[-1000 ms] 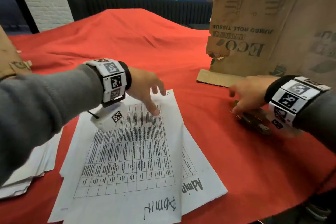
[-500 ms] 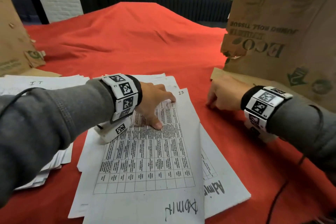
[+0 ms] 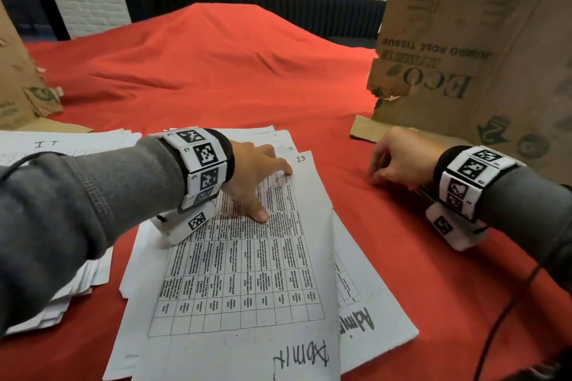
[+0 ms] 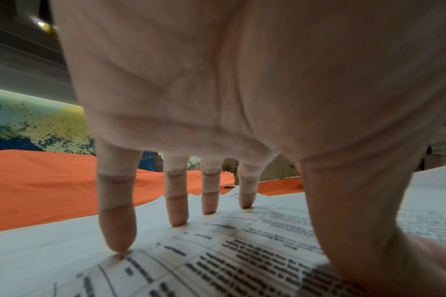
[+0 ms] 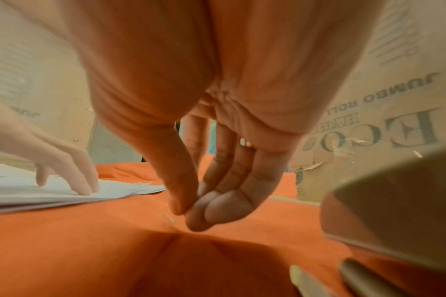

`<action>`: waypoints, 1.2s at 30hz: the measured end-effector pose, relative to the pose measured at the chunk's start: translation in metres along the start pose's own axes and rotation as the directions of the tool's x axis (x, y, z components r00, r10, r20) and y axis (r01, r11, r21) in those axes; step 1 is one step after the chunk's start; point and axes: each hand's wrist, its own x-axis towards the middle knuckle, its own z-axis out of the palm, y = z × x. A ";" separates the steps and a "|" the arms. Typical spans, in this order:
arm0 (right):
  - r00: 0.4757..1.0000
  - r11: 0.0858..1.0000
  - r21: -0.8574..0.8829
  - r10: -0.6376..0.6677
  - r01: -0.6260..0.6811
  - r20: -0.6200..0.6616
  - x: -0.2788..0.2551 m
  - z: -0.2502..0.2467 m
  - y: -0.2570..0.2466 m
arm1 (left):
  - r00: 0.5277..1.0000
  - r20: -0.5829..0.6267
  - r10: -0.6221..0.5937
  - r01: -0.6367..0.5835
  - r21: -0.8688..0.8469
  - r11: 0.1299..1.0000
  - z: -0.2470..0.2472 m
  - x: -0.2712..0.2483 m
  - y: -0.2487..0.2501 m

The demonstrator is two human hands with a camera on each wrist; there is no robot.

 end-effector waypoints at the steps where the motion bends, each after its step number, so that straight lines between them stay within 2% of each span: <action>1: 1.000 1.000 0.011 -0.005 0.005 -0.003 0.000 0.000 -0.002 | 1.000 0.004 -0.002 0.002 0.000 1.000 0.000 0.000 0.001; 4: 1.000 1.000 -0.007 -0.020 0.020 0.018 0.003 -0.001 -0.012 | 1.000 0.012 -0.011 0.011 0.009 1.000 -0.001 0.000 0.002; 8: 0.996 0.982 -0.172 -0.072 0.081 0.057 0.006 -0.002 -0.024 | 1.000 0.011 -0.015 0.015 0.011 1.000 0.000 -0.002 0.003; 15: 0.994 0.944 -0.311 -0.107 0.108 0.020 0.002 -0.001 -0.030 | 1.000 0.009 -0.021 0.021 0.031 0.999 -0.001 0.000 0.004; 17: 0.997 0.938 -0.336 -0.080 0.081 0.015 0.002 0.003 -0.034 | 1.000 0.010 -0.022 0.021 0.038 0.999 -0.001 -0.001 0.005; 21: 0.999 0.952 -0.305 -0.001 0.016 0.047 0.004 0.008 -0.037 | 1.000 0.011 -0.022 0.022 0.032 0.999 -0.001 -0.002 0.005; 23: 0.998 0.959 -0.284 -0.001 0.017 0.056 0.005 0.008 -0.034 | 1.000 0.010 -0.024 0.023 0.030 0.999 -0.001 -0.003 0.005; 26: 0.999 0.960 -0.276 -0.042 0.041 0.005 0.004 0.004 -0.028 | 1.000 0.010 -0.025 0.025 0.025 0.999 -0.001 -0.003 0.005; 31: 0.999 0.998 -0.069 -0.002 -0.001 -0.045 -0.018 -0.007 -0.018 | 1.000 0.006 -0.029 0.029 -0.002 1.000 0.001 -0.002 0.003; 34: 0.992 0.995 0.076 -0.057 0.065 -0.114 -0.055 -0.015 -0.015 | 0.999 -0.001 -0.043 0.043 -0.028 0.999 0.001 0.000 0.000; 36: 0.987 0.965 0.223 -0.111 0.134 -0.113 -0.096 -0.019 -0.013 | 0.994 0.015 -0.112 0.112 -0.047 0.993 0.001 0.001 -0.004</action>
